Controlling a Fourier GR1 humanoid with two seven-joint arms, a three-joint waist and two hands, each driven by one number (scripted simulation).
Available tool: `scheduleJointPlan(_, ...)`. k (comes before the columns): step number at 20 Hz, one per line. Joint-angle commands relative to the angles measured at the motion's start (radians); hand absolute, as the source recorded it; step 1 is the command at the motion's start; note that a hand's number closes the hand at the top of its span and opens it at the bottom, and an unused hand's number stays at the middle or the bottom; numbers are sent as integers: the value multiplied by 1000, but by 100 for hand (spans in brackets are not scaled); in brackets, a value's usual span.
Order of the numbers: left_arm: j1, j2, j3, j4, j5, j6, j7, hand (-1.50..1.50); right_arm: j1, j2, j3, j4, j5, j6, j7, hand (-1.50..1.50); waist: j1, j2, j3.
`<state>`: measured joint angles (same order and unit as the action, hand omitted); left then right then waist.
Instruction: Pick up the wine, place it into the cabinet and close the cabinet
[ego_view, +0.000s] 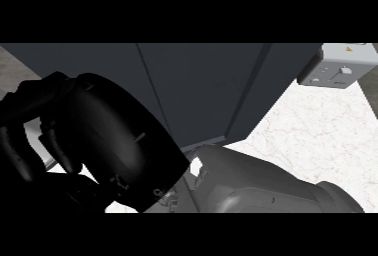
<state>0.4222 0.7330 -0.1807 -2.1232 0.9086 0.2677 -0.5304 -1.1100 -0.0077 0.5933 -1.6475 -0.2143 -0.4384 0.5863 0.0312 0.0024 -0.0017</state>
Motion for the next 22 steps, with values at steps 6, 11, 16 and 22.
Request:
scheduleJointPlan(6,-36,-49,-10,-12,-53,36,48,-150,-97,-10,-200,320,-22,159,-148,150,-15,0,2)
scheduleJointPlan(11,-2,-79,-7,15,-87,-8,23,-150,-118,5,-266,527,-23,235,-283,150,-7,3,1)
scheduleJointPlan(16,-56,-61,43,-1,-39,1,97,-150,-79,-23,-287,613,-11,279,-402,150,-7,7,1)
scheduleJointPlan(22,-38,-70,32,-2,-62,-22,91,-150,-127,-77,-304,683,37,291,-408,150,5,7,0)
